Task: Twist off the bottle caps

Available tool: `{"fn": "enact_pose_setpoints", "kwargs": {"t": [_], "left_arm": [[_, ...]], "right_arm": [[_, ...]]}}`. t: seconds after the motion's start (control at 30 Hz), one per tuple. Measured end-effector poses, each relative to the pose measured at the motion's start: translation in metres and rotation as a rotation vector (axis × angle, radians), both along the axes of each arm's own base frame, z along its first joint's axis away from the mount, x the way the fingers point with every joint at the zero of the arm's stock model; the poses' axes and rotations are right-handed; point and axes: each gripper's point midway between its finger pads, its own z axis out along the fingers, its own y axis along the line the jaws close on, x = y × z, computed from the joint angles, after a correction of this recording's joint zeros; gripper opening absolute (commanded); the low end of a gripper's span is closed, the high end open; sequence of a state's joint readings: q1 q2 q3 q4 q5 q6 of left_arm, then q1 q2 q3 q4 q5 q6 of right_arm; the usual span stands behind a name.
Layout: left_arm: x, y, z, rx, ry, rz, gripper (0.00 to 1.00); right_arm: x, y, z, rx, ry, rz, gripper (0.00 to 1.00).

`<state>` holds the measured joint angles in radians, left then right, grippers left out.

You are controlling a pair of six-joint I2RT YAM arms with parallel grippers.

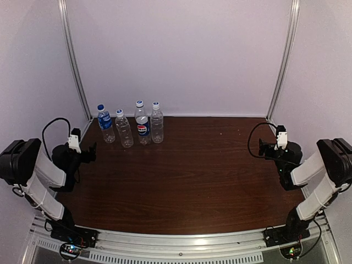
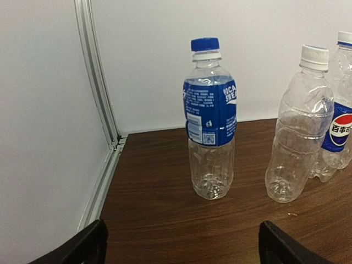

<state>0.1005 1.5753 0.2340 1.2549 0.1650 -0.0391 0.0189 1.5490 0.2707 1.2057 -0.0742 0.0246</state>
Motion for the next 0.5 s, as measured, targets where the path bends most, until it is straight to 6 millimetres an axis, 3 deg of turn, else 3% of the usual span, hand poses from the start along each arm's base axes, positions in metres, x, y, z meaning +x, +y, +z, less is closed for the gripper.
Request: {"fn": "enact_pose_setpoints", "kwargs": {"t": [0.13, 0.2, 0.4, 0.5], "left_arm": [[0.003, -0.005, 0.001, 0.008, 0.001, -0.014, 0.97], [0.004, -0.010, 0.001, 0.022, 0.002, -0.042, 0.97], [0.004, -0.017, -0.002, 0.035, 0.034, -0.081, 0.97], [0.019, -0.021, 0.015, 0.045, 0.063, -0.108, 0.98]], "right_arm": [[0.000, 0.000, -0.001, 0.000, 0.019, -0.001, 1.00], [0.003, 0.000, 0.012, 0.001, 0.029, -0.001, 1.00], [0.019, 0.016, 0.107, 0.060, -0.124, 0.090, 1.00], [0.016, 0.033, 0.128, 0.105, -0.152, 0.193, 1.00]]}}
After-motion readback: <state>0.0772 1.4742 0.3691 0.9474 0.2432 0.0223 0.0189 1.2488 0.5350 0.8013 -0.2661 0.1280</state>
